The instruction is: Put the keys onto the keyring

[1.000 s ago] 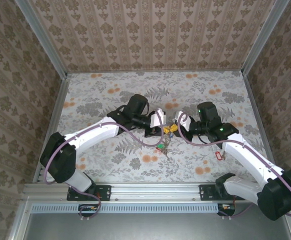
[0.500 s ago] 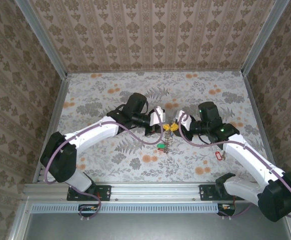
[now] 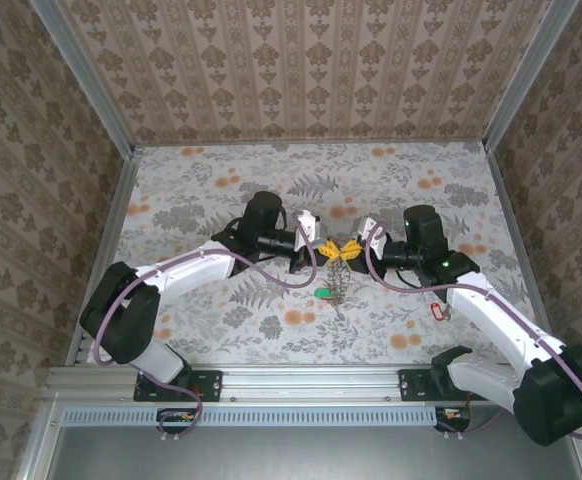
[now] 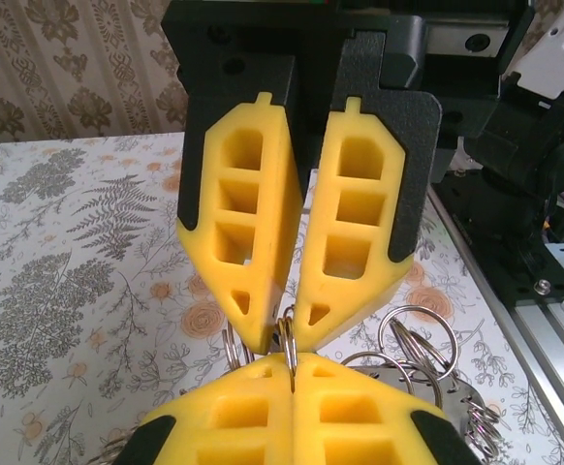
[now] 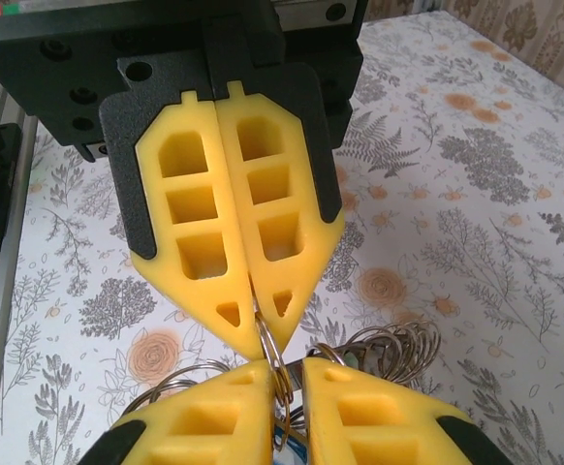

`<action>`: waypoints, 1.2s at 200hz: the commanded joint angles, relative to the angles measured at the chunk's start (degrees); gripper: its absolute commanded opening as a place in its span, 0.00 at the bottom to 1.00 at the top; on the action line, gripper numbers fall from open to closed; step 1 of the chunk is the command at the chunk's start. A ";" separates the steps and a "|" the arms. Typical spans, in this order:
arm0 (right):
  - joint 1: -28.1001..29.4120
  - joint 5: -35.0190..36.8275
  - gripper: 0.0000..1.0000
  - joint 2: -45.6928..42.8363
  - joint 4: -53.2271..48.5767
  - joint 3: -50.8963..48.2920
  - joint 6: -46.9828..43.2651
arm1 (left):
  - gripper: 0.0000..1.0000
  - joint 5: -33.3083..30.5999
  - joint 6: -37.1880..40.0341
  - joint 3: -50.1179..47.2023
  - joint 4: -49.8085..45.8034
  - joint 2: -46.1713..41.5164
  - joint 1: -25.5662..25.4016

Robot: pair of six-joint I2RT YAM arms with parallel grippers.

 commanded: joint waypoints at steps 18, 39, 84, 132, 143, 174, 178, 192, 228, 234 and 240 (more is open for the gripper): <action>-1.31 -0.41 0.16 -0.24 1.84 -1.00 0.30 | 0.00 5.04 -2.72 -0.66 7.13 -2.58 0.04; -1.44 -0.39 0.16 -0.17 1.69 -1.04 -0.22 | 0.00 4.74 -2.74 -1.07 7.36 -3.20 0.14; -1.46 -0.31 0.17 0.49 0.84 -0.56 -0.41 | 0.00 4.90 -3.07 -1.48 8.12 -3.38 0.13; -1.45 0.97 0.02 -0.19 -1.50 1.01 -1.34 | 0.00 2.59 -1.23 -0.73 4.32 -3.78 -0.06; -1.42 0.85 0.00 0.00 -3.83 2.38 -2.08 | 0.00 0.24 3.49 1.52 -3.57 -3.58 -0.84; 0.32 1.44 0.00 0.01 -8.07 5.08 -5.05 | 0.14 -5.38 10.18 6.26 -15.64 -2.05 -2.78; 0.50 1.66 0.00 0.01 -8.41 5.31 -5.41 | 0.16 -5.92 10.78 6.74 -16.58 -1.84 -2.97; 1.10 2.09 0.00 0.01 -9.64 6.17 -6.36 | 0.17 -7.56 12.32 8.35 -19.47 -1.03 -3.58; 2.12 2.76 0.00 -0.26 -10.26 6.90 -7.26 | 0.15 -9.07 13.87 10.87 -23.36 0.40 -4.25; 2.27 2.86 0.00 -0.26 -10.49 6.99 -7.53 | 0.15 -9.35 14.09 11.05 -23.93 0.50 -4.30; 2.29 3.03 0.00 -0.26 -10.72 7.12 -7.65 | 0.14 -9.55 14.38 11.28 -24.40 0.50 -4.34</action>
